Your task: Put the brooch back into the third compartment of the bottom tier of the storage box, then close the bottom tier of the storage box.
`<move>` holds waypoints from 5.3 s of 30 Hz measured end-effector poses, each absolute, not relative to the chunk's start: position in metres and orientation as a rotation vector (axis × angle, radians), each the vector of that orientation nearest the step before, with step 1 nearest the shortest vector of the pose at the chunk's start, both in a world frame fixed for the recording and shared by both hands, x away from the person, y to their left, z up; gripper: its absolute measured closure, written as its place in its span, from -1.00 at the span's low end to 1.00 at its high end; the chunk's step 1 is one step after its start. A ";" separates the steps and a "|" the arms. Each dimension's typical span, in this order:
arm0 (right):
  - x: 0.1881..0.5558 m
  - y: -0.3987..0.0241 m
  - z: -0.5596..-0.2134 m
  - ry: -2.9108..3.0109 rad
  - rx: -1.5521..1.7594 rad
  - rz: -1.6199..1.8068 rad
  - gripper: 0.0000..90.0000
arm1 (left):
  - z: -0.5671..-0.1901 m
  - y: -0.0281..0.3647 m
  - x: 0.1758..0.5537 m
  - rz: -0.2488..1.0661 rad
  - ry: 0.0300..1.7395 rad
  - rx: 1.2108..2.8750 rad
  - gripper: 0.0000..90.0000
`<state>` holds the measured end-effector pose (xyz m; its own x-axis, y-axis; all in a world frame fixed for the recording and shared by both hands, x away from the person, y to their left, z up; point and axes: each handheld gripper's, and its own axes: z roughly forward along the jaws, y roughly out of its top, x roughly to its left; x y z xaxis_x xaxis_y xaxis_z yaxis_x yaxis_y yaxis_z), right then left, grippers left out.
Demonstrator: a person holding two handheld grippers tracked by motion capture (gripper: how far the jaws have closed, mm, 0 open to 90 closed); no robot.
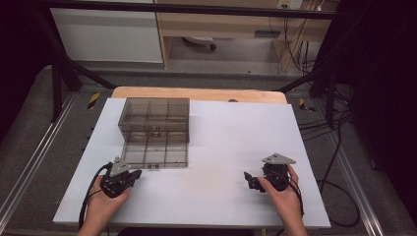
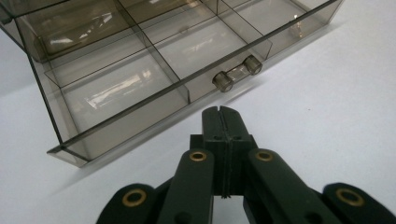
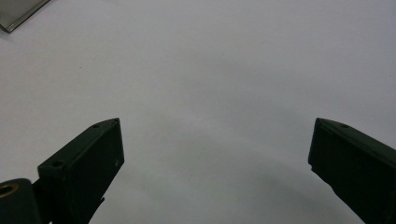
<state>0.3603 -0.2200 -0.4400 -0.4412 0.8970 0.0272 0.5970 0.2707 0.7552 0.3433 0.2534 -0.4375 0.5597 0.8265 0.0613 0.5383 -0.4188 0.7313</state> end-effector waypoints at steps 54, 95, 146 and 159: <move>0.365 -0.214 -0.441 2.175 1.326 0.961 -0.91 | -0.452 0.246 0.371 0.500 1.173 2.042 1.00; 0.363 -0.213 -0.443 2.152 1.335 0.936 -0.91 | -0.454 0.247 0.375 0.522 1.176 2.042 1.00; 0.362 -0.225 -0.439 2.132 1.348 0.998 -0.92 | -0.443 0.240 0.422 0.478 1.253 2.096 1.00; 0.362 -0.225 -0.440 2.130 1.371 0.990 -0.92 | -0.444 0.240 0.428 0.452 1.273 2.090 1.00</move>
